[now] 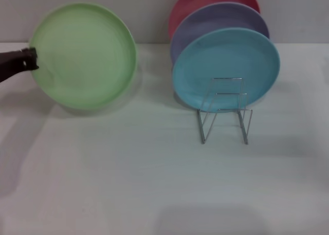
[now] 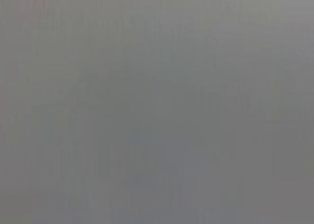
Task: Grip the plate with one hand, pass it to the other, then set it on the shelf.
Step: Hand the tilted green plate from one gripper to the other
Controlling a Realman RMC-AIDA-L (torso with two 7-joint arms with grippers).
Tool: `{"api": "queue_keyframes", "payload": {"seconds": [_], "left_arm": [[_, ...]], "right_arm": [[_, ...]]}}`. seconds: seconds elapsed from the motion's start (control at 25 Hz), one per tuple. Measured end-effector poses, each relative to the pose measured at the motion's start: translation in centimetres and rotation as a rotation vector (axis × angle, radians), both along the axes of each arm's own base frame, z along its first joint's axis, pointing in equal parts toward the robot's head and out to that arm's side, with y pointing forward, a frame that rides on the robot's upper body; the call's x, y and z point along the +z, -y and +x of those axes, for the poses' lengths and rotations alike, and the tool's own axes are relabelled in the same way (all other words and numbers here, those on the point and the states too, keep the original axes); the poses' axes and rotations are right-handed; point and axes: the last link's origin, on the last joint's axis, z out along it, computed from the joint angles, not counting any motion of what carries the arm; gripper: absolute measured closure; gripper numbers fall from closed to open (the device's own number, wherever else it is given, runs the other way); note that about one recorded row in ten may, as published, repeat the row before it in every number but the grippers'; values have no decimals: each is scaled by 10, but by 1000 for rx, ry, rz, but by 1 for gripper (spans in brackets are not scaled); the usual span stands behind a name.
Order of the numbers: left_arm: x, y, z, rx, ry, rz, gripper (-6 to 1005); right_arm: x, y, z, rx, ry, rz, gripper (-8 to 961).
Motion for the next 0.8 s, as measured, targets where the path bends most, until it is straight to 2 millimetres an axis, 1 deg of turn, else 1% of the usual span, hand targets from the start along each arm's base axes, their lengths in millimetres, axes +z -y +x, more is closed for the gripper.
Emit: {"api": "queue_keyframes", "payload": {"seconds": [0.04, 0.24, 0.36, 0.6, 0.8], "left_arm": [[0, 0, 0, 0, 0, 0, 962], [-2, 6, -2, -51, -26, 169, 961], [-8, 12, -1, -86, -42, 251, 961], [-31, 24, 0, -159, -47, 379, 963], [-47, 43, -7, -259, 38, 520, 965]], "right_arm": [[0, 0, 0, -2, -2, -1, 401], [-1, -1, 0, -7, -5, -5, 402], [-2, -3, 1, -13, -7, -10, 402], [-3, -5, 2, -30, -9, -23, 401], [-4, -5, 2, -26, -8, -25, 401]]}}
